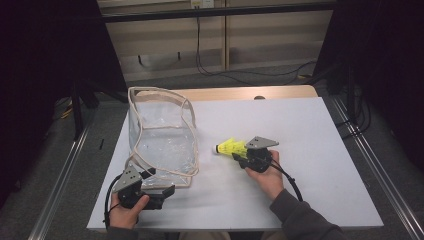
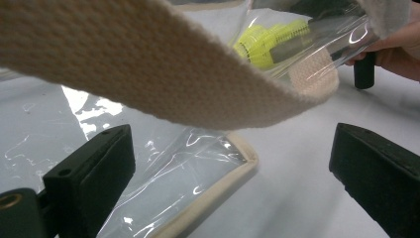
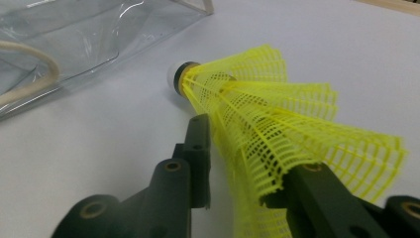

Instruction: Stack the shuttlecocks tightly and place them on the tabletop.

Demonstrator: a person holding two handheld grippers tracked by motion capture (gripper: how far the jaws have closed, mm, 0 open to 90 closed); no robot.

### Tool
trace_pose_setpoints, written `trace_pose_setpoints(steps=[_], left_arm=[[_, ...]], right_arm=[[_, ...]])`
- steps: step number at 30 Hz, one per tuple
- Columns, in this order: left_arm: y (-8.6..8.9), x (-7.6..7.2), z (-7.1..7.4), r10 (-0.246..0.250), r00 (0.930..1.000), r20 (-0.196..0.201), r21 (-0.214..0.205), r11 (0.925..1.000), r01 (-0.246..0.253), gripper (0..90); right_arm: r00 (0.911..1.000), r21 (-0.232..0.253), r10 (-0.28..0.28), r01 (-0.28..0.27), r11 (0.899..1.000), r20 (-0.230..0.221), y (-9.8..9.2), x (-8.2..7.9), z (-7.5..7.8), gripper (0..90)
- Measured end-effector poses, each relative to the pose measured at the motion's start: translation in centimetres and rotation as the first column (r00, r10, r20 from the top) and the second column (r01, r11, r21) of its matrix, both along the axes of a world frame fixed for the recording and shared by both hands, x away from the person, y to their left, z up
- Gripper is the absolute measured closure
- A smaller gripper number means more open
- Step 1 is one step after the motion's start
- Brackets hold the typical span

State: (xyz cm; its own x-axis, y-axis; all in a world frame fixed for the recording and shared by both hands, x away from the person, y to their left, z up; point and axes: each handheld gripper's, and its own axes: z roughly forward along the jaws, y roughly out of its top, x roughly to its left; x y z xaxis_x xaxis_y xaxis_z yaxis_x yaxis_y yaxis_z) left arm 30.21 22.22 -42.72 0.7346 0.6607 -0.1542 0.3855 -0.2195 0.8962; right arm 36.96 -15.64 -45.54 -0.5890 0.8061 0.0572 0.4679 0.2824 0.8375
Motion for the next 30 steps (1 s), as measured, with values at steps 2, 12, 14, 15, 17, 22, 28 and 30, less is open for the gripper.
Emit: trace_pose_setpoints(steps=[2,12,14,15,17,22,28,30], left_arm=[[0.0,0.0,0.0,0.000,1.0000,0.000,0.000,1.0000,0.000,3.8],[0.0,0.0,0.0,0.000,1.0000,-0.001,-0.001,1.0000,0.000,3.8],[0.0,0.0,0.0,-0.001,1.0000,-0.001,-0.001,1.0000,0.001,3.8],[0.0,0.0,0.0,0.000,1.0000,0.000,-0.004,1.0000,0.000,3.8],[0.0,0.0,0.0,-0.001,1.0000,-0.002,-0.002,1.0000,0.001,3.8],[0.0,0.0,-0.1,0.002,1.0000,-0.002,-0.007,1.0000,-0.002,3.8],[0.0,0.0,0.0,0.001,1.0000,-0.001,-0.005,1.0000,-0.001,3.8],[0.0,0.0,0.0,0.001,1.0000,-0.002,-0.005,1.0000,-0.001,3.8]], right_arm=[[1.0000,-0.001,0.000,0.000,1.000,-0.003,0.1,0.0,0.0,66.7],[0.9995,-0.017,-0.029,0.029,0.999,0.010,0.6,0.5,-0.3,61.2],[0.9990,-0.027,-0.040,0.041,0.999,0.017,0.7,0.6,-0.3,61.7],[0.9989,-0.036,-0.042,0.043,0.998,0.020,0.8,0.7,-0.3,62.1],[0.9984,-0.048,-0.051,0.052,0.997,0.026,0.9,0.9,-0.3,67.3],[0.9982,-0.070,-0.051,0.053,0.996,0.032,0.9,1.3,-0.3,76.8],[0.9992,-0.068,-0.024,0.026,0.997,0.031,0.8,1.4,-0.2,82.0],[0.9996,-0.067,-0.010,0.011,0.998,0.028,0.7,1.3,-0.2,82.2]])
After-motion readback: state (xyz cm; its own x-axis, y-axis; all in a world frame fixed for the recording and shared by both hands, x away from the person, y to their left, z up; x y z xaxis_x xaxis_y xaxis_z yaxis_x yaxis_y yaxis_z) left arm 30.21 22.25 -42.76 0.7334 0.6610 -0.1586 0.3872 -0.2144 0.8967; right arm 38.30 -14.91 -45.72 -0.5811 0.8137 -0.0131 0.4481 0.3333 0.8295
